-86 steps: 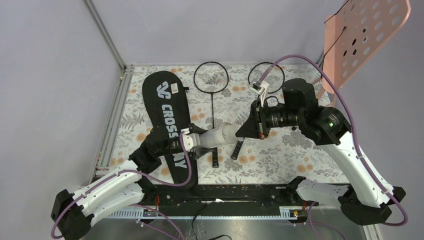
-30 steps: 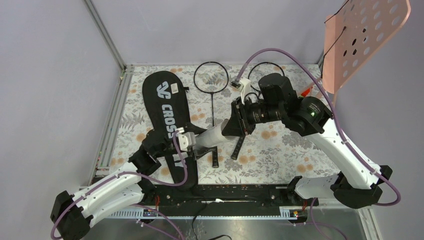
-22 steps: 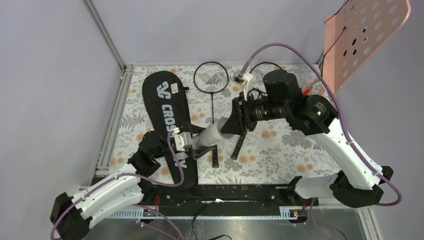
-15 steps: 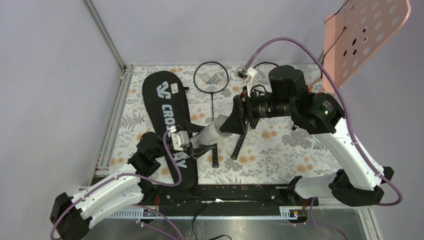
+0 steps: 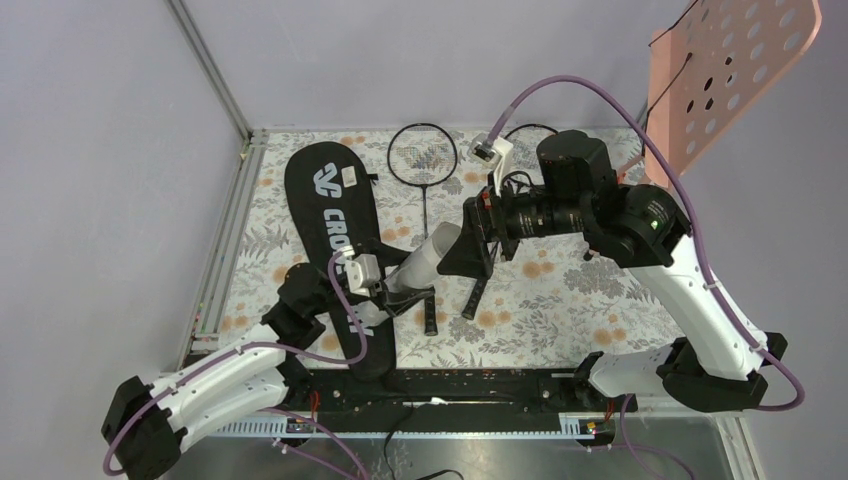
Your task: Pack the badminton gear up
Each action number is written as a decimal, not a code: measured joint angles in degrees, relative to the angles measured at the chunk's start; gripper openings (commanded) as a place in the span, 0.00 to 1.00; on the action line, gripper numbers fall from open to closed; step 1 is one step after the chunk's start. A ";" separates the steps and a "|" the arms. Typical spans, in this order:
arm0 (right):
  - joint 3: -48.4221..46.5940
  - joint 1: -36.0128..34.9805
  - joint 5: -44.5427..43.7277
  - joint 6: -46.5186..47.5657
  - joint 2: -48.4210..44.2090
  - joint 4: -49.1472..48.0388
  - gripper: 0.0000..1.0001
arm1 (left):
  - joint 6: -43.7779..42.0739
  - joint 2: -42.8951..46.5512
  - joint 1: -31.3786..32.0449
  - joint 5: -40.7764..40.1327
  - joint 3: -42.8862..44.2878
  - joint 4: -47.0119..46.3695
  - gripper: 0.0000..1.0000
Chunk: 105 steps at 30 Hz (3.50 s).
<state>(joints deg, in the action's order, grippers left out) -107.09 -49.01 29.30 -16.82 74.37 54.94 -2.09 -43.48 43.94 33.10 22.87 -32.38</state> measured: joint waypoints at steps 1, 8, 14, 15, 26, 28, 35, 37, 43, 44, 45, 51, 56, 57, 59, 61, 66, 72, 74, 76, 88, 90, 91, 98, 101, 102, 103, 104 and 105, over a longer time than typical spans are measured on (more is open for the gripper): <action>0.00 -0.09 0.28 0.02 0.00 -0.07 1.00 | 0.48 -0.31 -0.02 -0.20 0.00 -0.37 0.64; 0.63 -0.68 1.03 0.09 0.11 -0.63 1.00 | 4.46 -2.40 0.00 -2.40 0.00 -2.16 0.64; 2.08 -0.76 1.73 0.15 1.33 -3.52 1.00 | 6.19 -3.91 -0.02 -3.39 -0.02 -1.44 0.63; 2.12 -0.76 1.73 0.20 1.62 -4.13 1.00 | 6.23 -3.96 -0.02 -3.41 -0.02 -1.31 0.63; 4.20 -1.05 -4.92 1.66 1.29 -4.35 1.00 | 6.25 -1.03 -0.04 -0.96 -4.44 -5.27 0.63; 5.35 -1.05 -5.88 1.84 0.52 -4.44 1.00 | 6.25 -0.04 -0.02 -0.72 -5.11 -5.31 0.63; 9.03 -1.05 -2.84 2.29 -2.58 -5.31 1.00 | 6.25 0.48 -0.02 -0.50 -5.66 -5.42 0.63; 8.90 -1.09 -1.31 2.38 -2.84 -5.92 1.00 | 6.38 0.09 -0.02 -0.52 -5.57 -6.16 0.63; 4.90 -1.33 -3.39 2.71 -4.11 -7.08 1.00 | 6.73 -1.44 0.00 -1.75 -1.55 -7.39 0.62; 4.92 -1.38 -4.79 2.64 -5.60 -8.22 1.00 | 6.86 -1.55 0.00 -2.40 -0.57 -7.52 0.62; 5.18 -1.42 -6.25 2.58 -7.23 -9.33 1.00 | 6.97 -1.66 0.02 -3.34 0.52 -7.45 0.62; 14.84 -1.64 -18.25 1.86 -22.93 -18.75 1.00 | 6.67 -1.64 0.17 -13.75 8.57 -0.11 0.60; 25.07 -1.64 -28.83 0.92 -30.18 -23.28 1.00 | 6.19 -4.37 0.07 -33.79 22.95 16.87 0.60; 27.54 -1.62 -30.34 0.52 -30.25 -23.85 1.00 | 6.21 -5.27 -0.22 -36.76 25.03 18.95 0.60; 32.79 -1.62 -32.94 -0.28 -29.62 -24.50 1.00 | 6.64 -8.61 -1.62 -44.54 30.71 25.05 0.60; 38.03 -1.62 -35.17 -1.14 -27.98 -24.70 1.00 | 7.45 -12.96 -3.74 -51.93 35.71 31.36 0.60; 46.66 -1.62 -38.93 -2.01 -22.56 -25.07 1.00 | 10.67 -23.80 -12.85 -62.29 40.74 45.27 0.60; 52.02 -1.62 -45.44 -3.32 -21.57 -30.14 1.00 | 12.85 -34.03 -30.12 -63.41 40.72 55.52 0.60; 53.16 -1.62 -46.56 -3.08 -21.03 -31.85 1.00 | 13.79 -37.83 -35.39 -63.06 40.76 56.81 0.61; 53.96 -1.62 -47.82 -2.93 -20.00 -32.98 1.00 | 14.69 -42.03 -39.67 -62.64 40.79 57.66 0.61; 57.27 -1.62 -51.82 -1.01 -16.22 -35.34 1.00 | 14.56 -57.64 -46.84 -56.35 40.09 59.19 0.82; 57.48 -1.62 -52.39 -1.01 -15.58 -35.65 1.00 | 14.05 -57.64 -46.84 -55.74 39.93 58.82 0.92; 57.51 -1.62 -52.43 -1.01 -15.21 -35.65 1.00 | 13.97 -57.64 -46.86 -55.23 39.87 58.55 0.98; 58.12 -1.62 -53.42 -1.53 -14.73 -36.22 1.00 | 13.79 -56.92 -46.95 -50.64 39.67 58.49 0.99; 60.26 -1.62 -54.66 -2.38 -16.48 -37.00 1.00 | 15.56 -53.88 -46.90 -50.14 39.63 60.19 0.99; 61.05 -1.62 -55.10 -2.62 -17.16 -37.27 1.00 | 16.20 -52.54 -46.71 -50.21 39.63 60.67 0.99; 62.01 -1.62 -55.60 -2.95 -18.01 -37.68 1.00 | 17.29 -50.71 -46.27 -50.49 39.63 61.33 0.99; 62.93 -1.62 -56.06 -3.32 -18.86 -37.94 1.00 | 18.34 -48.70 -45.79 -51.04 39.63 61.92 0.99; 63.91 -1.62 -56.48 -3.74 -19.76 -38.25 1.00 | 19.34 -46.56 -44.85 -51.87 39.63 62.49 0.99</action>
<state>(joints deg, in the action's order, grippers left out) -43.18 -50.63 -27.18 -20.56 54.61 16.69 17.26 -90.04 -0.91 -18.76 62.50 30.11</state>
